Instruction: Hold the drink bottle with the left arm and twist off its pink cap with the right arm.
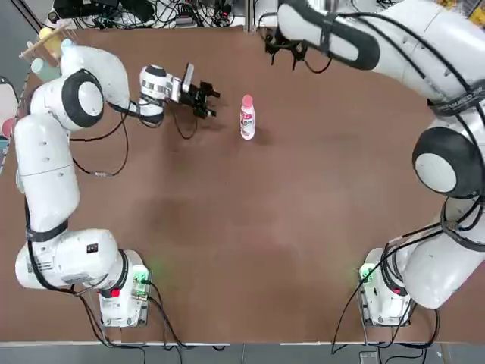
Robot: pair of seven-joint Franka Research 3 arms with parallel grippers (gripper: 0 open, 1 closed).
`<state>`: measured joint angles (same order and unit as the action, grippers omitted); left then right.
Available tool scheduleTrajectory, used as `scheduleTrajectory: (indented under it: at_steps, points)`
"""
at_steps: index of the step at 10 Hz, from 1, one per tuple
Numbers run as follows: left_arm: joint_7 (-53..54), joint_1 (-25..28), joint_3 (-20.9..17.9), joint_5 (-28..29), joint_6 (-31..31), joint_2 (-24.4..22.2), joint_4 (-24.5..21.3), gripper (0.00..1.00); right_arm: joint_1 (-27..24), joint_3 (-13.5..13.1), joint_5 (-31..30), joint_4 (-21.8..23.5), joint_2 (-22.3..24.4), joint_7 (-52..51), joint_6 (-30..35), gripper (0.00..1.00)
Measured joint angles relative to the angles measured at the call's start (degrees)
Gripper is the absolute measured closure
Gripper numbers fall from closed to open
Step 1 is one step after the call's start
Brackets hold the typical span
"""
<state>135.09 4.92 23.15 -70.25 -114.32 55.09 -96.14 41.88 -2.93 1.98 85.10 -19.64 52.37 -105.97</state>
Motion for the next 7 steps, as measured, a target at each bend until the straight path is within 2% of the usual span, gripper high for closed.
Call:
scheduleTrajectory:
  at_steps: [3,7]
  points:
    - [9.08,-2.31,0.05,-6.07,-0.18,0.01,-2.73,0.04,4.14,-0.04,-0.1,-3.11,-5.64,6.97,-1.19,0.19]
    - [14.17,-3.21,0.55,-11.44,0.96,0.0,-2.94,0.04,7.21,-0.07,-0.11,-8.48,-12.18,12.45,-4.39,0.19]
